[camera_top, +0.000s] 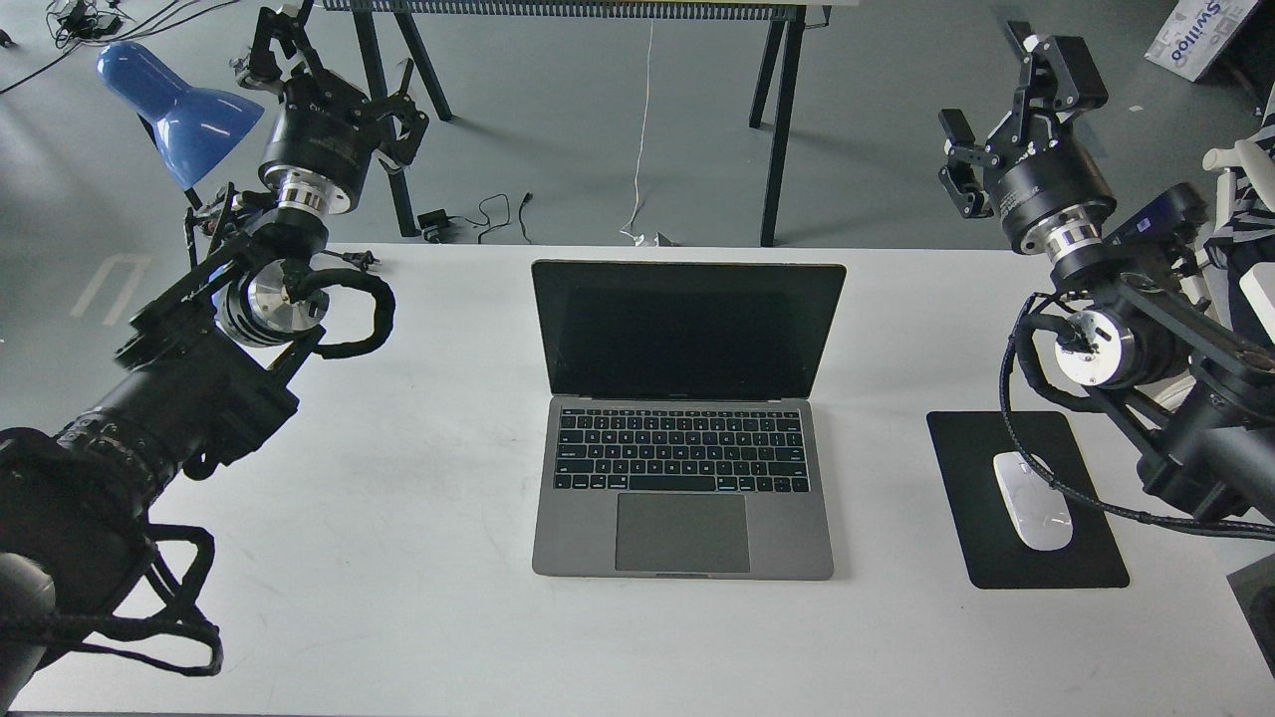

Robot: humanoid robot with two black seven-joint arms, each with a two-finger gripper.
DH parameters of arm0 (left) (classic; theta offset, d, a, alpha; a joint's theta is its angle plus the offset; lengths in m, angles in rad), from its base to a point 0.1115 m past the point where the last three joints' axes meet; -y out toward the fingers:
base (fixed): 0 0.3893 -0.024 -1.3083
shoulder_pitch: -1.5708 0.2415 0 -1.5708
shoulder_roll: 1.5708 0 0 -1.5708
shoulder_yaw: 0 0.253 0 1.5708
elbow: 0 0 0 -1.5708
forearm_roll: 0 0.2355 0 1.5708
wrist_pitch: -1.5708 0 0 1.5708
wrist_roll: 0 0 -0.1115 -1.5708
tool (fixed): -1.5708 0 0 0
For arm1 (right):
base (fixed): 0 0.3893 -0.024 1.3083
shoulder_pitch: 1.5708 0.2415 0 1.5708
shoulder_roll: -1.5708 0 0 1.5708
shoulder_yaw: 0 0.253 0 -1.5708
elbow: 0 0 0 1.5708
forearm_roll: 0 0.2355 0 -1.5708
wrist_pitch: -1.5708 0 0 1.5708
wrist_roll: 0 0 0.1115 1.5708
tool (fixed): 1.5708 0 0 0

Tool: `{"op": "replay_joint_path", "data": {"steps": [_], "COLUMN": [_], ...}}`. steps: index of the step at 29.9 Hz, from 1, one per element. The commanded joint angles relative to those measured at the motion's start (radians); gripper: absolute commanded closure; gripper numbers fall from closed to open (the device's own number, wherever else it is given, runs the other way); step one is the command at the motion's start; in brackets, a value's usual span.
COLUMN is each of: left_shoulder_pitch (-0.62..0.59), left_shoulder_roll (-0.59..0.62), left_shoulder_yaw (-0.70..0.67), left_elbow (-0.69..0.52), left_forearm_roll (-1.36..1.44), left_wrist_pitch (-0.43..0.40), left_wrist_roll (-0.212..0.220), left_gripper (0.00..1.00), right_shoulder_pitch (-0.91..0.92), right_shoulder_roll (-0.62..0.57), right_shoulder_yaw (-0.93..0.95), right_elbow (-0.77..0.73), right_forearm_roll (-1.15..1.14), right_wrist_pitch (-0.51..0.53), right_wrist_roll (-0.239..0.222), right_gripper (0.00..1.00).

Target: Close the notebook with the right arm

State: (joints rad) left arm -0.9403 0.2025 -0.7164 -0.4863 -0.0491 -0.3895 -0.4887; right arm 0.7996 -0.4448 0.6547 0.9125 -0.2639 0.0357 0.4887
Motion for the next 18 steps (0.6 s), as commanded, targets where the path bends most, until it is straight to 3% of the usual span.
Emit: {"op": "replay_joint_path", "data": {"steps": [1, 14, 18], "left_shoulder_pitch": [-0.002, -0.002, -0.002], "left_shoulder_roll": [-0.002, 0.002, 0.002], "left_shoulder_yaw": [0.002, 0.002, 0.0], "left_elbow": [0.0, 0.0, 0.0], "left_forearm_roll": [0.002, 0.0, 0.0], "left_wrist_pitch": [0.008, 0.003, 0.001], "left_wrist_roll": [0.0, 0.0, 0.0], "left_gripper": [0.0, 0.0, 0.0], "right_shoulder_pitch": [0.0, 0.022, 0.099], "right_shoulder_roll": [0.0, -0.017, -0.012], "right_shoulder_yaw": [-0.001, -0.02, -0.137], "right_elbow": [0.0, -0.007, -0.082], "right_forearm_roll": [0.0, -0.018, -0.054], "right_wrist_pitch": [0.001, 0.003, 0.001], "right_wrist_roll": [0.0, 0.0, 0.0], "right_gripper": [0.01, 0.01, 0.01]}}
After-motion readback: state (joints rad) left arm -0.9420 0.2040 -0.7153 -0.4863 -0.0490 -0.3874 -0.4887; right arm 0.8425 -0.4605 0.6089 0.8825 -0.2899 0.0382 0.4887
